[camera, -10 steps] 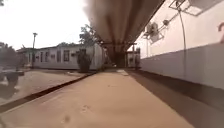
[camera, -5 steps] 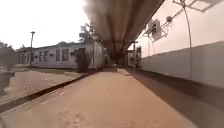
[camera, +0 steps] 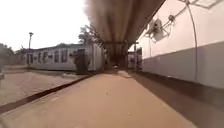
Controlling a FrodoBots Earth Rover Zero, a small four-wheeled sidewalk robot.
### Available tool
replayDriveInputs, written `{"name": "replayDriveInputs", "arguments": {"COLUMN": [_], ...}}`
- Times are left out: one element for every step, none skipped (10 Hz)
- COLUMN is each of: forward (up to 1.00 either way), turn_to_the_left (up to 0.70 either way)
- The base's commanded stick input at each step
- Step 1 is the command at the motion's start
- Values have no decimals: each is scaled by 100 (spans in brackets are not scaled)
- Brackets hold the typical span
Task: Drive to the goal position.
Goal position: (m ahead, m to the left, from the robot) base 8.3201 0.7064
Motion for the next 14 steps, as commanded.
{"name": "replayDriveInputs", "arguments": {"forward": [70,70,70,70,70,70,70,70,70,70,70,70,70,70], "turn_to_the_left": [0,0,0,0,0,0,0,0,0,0,0,0,0,0]}}
